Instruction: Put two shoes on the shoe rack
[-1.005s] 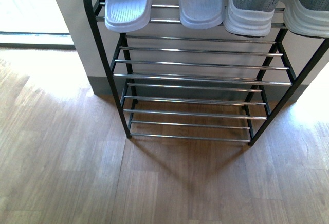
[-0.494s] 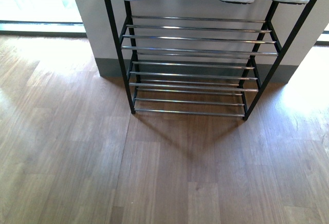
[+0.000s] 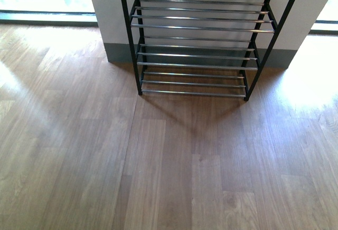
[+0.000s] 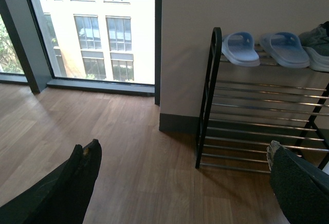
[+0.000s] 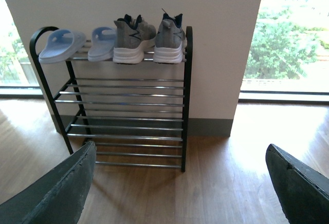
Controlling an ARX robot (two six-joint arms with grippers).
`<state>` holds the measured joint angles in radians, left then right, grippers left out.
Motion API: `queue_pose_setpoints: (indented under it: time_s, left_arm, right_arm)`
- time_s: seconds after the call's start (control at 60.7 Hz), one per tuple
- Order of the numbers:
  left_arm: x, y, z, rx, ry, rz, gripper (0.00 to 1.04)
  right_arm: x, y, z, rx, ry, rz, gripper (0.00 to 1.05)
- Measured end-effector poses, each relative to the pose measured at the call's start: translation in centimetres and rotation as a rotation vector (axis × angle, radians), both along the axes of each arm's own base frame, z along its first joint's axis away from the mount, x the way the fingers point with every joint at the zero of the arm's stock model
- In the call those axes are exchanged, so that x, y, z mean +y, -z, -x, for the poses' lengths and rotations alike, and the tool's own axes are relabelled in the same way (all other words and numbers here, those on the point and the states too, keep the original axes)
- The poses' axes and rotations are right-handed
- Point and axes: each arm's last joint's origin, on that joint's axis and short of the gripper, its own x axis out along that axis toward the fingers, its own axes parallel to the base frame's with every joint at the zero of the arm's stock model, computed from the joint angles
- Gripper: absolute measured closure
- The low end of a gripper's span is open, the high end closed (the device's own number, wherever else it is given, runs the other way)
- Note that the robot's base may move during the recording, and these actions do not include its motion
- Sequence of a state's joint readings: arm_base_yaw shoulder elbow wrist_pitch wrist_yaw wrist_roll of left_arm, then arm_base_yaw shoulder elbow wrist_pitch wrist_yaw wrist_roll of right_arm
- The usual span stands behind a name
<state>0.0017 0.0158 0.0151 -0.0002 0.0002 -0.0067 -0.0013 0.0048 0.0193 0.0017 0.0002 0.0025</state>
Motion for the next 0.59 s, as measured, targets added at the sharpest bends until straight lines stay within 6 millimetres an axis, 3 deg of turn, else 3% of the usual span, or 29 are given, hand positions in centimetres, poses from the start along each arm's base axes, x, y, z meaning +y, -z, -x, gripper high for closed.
queue_pose_setpoints:
  time_s: [0.593]
  left_arm:
    - [0.0, 0.0, 0.0, 0.0, 0.0, 0.0, 0.09]
  right_arm:
    - [0.0, 0.0, 0.0, 0.0, 0.0, 0.0, 0.09]
